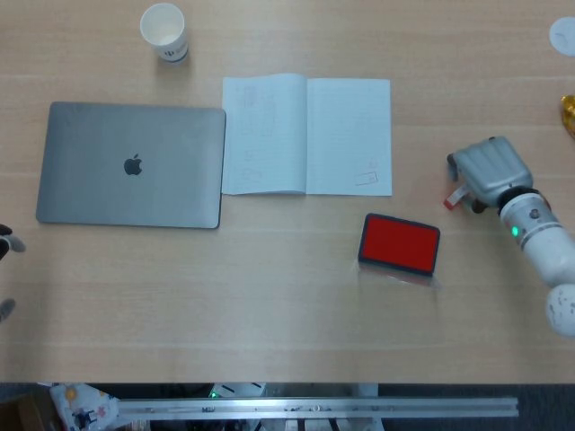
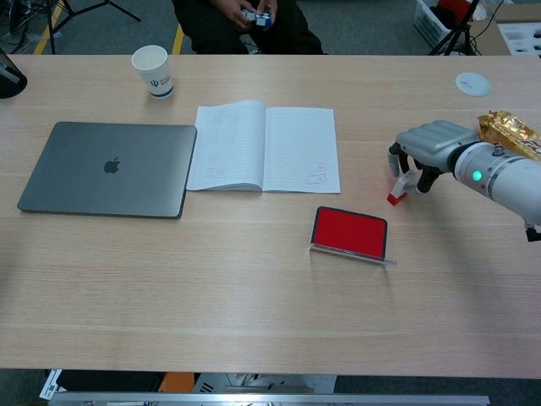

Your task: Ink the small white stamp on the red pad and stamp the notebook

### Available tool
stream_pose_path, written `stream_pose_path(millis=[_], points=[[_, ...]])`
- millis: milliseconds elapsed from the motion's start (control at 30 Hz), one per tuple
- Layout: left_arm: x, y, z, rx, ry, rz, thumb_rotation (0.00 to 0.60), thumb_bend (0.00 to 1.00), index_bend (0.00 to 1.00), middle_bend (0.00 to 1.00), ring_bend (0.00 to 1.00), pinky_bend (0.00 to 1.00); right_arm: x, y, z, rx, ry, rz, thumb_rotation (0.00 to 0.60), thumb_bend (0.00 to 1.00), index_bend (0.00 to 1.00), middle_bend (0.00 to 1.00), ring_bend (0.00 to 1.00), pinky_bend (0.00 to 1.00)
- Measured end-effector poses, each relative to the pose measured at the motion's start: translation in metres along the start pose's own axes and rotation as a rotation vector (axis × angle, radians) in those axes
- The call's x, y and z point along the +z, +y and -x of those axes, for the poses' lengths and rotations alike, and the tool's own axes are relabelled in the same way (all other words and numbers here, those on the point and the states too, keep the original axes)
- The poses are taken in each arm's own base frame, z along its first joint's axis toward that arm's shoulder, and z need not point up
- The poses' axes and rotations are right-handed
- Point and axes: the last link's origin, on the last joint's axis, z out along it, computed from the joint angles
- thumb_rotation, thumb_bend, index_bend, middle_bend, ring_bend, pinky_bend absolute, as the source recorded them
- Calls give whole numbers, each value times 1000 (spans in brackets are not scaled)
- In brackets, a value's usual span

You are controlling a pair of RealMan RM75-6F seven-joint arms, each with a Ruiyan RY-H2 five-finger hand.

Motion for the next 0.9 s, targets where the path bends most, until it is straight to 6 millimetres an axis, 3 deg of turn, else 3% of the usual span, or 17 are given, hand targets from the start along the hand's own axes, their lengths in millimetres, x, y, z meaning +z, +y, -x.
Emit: stream_pose_path(millis=[267, 467, 700, 900], points=[[1, 2, -2, -1, 6, 5, 600, 180, 301, 212, 272, 254, -11, 10, -10, 21, 36, 4, 600, 250, 441, 476, 435, 365], [4, 0, -5, -11, 34, -2, 600, 180, 300, 212, 272, 254, -32, 26, -26, 64, 90, 16, 600, 259, 434, 476, 429, 365], [11, -2, -11, -32, 153, -23, 600, 180, 295, 212, 272, 254, -68, 61, -36, 94, 238, 98, 600, 266, 434, 476, 429, 366], [17, 1, -16, -57, 272, -11, 600, 180, 294, 212, 272, 254, -109, 93, -29, 115, 361, 181, 600, 279, 436, 496, 439, 367]])
